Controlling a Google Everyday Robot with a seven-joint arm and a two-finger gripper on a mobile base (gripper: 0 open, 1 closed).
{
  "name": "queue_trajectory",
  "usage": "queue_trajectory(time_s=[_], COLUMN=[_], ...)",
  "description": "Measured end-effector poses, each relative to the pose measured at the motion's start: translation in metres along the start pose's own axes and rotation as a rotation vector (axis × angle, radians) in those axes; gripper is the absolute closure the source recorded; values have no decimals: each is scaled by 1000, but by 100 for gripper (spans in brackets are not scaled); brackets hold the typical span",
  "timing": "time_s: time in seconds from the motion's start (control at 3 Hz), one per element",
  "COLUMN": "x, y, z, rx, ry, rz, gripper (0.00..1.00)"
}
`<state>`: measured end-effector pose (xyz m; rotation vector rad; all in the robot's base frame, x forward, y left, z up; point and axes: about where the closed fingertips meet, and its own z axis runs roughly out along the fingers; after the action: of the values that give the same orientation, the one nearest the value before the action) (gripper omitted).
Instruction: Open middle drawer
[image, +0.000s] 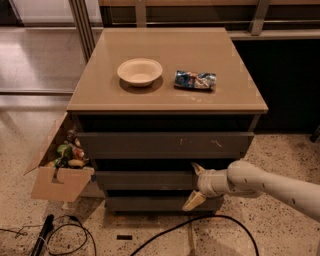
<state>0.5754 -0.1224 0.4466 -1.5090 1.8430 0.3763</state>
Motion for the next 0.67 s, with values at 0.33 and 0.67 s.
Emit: queue_trajectory(time_s=[0.33, 0.67], x=[-12, 4], y=[-17, -19], z=[21, 39], rx=[18, 12], ry=[-5, 25], rz=[-27, -11], gripper=[0, 0])
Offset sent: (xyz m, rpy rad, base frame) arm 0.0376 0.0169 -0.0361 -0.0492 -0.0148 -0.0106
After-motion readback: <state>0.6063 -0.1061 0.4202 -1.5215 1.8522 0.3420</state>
